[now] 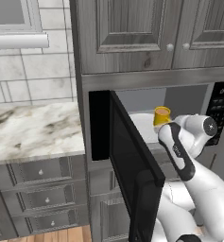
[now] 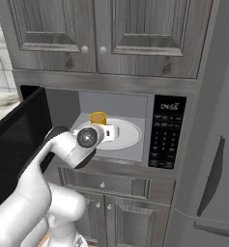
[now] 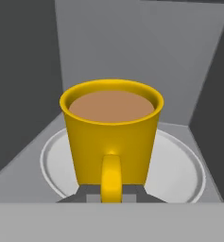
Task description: Pick the cup of tea, navigate to the dining table, and place it on the saucer.
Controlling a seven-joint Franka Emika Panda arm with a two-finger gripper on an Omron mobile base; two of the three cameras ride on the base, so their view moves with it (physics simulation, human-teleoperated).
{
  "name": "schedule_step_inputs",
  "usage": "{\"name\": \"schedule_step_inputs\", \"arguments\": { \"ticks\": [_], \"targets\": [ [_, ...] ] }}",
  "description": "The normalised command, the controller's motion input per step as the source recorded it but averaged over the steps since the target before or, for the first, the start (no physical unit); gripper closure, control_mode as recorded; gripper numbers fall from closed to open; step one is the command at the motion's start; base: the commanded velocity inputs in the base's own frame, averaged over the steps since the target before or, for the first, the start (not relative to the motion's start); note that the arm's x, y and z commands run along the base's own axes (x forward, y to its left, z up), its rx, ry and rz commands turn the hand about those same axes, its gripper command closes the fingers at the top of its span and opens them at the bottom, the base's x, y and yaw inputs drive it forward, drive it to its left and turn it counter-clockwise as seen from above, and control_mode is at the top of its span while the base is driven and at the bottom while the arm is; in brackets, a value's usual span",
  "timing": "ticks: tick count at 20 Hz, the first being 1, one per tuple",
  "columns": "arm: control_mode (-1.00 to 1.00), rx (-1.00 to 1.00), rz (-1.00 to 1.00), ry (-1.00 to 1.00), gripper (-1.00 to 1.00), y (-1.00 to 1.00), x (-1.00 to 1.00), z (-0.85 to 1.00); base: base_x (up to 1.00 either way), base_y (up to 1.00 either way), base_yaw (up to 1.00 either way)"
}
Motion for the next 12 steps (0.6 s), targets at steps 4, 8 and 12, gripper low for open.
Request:
{"name": "schedule_step_inputs", "arguments": {
  "ticks": [4, 8, 12],
  "targets": [
    [-1.0, 0.01, 0.01, -0.05, 1.0, -0.25, -0.59, 0.4, 0.0, 0.0, 0.0],
    [-1.0, 0.0, 0.02, 0.0, 1.0, -0.22, -0.54, 0.32, 0.0, 0.0, 0.0],
    [-1.0, 0.0, 0.04, 0.0, 1.0, -0.14, -0.49, 0.22, 0.0, 0.0, 0.0]
  ]
}}
